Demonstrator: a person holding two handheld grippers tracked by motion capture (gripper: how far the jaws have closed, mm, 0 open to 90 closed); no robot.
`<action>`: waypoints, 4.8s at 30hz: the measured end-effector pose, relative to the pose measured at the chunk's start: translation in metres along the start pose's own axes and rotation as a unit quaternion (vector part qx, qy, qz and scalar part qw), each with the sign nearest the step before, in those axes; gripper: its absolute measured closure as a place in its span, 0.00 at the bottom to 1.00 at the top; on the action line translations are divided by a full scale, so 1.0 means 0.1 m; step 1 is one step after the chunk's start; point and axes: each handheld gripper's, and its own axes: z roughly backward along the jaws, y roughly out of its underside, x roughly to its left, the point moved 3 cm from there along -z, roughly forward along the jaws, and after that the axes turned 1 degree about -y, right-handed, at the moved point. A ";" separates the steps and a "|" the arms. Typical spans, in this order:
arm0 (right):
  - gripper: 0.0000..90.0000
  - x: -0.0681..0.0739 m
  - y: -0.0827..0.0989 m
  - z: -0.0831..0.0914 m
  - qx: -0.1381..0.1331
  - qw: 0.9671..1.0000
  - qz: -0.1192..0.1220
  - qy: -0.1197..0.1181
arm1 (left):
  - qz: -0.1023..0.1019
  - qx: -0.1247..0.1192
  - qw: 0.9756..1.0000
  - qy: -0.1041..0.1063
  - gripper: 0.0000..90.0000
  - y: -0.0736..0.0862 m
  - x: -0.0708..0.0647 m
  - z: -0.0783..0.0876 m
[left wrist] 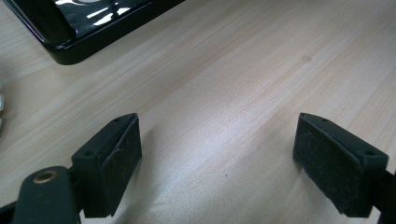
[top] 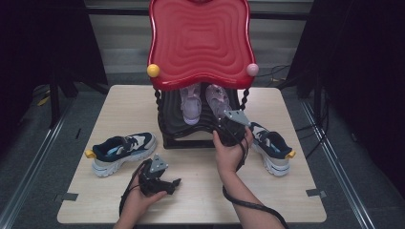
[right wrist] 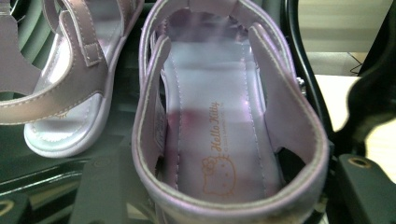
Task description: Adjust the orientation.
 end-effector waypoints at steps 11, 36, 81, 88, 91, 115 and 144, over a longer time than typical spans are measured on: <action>0.41 0.11 -0.07 -0.09 -0.010 1.000 -0.007 0.008 | 0.000 0.001 1.000 -0.001 0.17 0.00 0.00 0.00; 0.41 0.23 -0.23 -0.31 -0.021 0.999 -0.029 0.039 | 0.000 0.000 1.000 0.001 0.17 0.00 0.00 0.00; 0.22 0.19 -0.10 -0.27 0.011 0.999 0.014 -0.040 | -0.002 0.001 1.000 0.000 0.17 0.00 0.00 0.00; 0.29 0.14 -0.04 -0.18 0.015 0.998 0.023 -0.055 | -0.002 0.001 1.000 0.000 0.17 0.00 0.00 0.00; 0.29 0.12 0.00 -0.14 0.019 0.998 0.026 -0.055 | -0.003 0.001 1.000 0.000 0.17 0.00 0.00 0.00; 0.49 0.13 0.00 -0.15 0.019 0.997 0.013 -0.071 | -0.002 0.001 1.000 0.000 0.17 0.00 0.00 0.00; 0.29 -0.01 0.03 0.09 0.013 0.990 0.027 -0.138 | -0.002 0.001 1.000 0.000 0.17 0.00 0.00 0.00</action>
